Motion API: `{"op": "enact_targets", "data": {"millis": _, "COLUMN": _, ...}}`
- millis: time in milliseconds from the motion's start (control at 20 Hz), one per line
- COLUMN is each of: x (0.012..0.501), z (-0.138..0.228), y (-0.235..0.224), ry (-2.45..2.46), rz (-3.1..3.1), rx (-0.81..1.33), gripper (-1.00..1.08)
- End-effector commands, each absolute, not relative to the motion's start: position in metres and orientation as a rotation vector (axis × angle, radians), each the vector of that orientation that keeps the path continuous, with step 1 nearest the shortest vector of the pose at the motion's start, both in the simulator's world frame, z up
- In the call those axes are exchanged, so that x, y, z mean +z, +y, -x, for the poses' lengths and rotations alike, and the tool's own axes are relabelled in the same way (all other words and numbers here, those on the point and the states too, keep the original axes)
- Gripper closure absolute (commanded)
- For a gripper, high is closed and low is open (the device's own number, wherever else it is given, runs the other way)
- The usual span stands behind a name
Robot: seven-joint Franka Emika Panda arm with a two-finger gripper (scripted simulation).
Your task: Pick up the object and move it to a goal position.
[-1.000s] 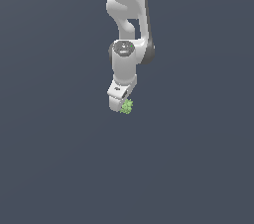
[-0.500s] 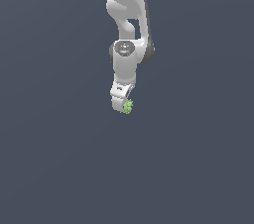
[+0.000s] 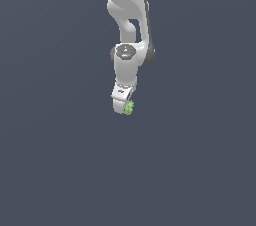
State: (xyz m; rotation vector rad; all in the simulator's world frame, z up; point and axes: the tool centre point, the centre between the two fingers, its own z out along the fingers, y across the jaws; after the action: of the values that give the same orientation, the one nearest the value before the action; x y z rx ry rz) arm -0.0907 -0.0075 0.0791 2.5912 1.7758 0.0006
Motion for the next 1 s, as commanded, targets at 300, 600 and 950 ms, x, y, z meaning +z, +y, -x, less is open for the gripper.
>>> {"op": "enact_targets", "data": {"millis": 300, "x": 0.046, "z": 0.092, "y": -0.007, "ry": 1.781, "rz": -2.589, "rx": 0.0, "gripper": -0.92}}
{"op": "enact_targets", "data": {"millis": 600, "x": 0.042, "z": 0.091, "y": -0.008, "ry": 1.781, "rz": -2.589, "rx": 0.0, "gripper": 1.08}}
{"op": "enact_targets", "data": {"millis": 950, "x": 0.042, "z": 0.091, "y": -0.008, "ry": 1.781, "rz": -2.589, "rx": 0.0, "gripper": 1.08}}
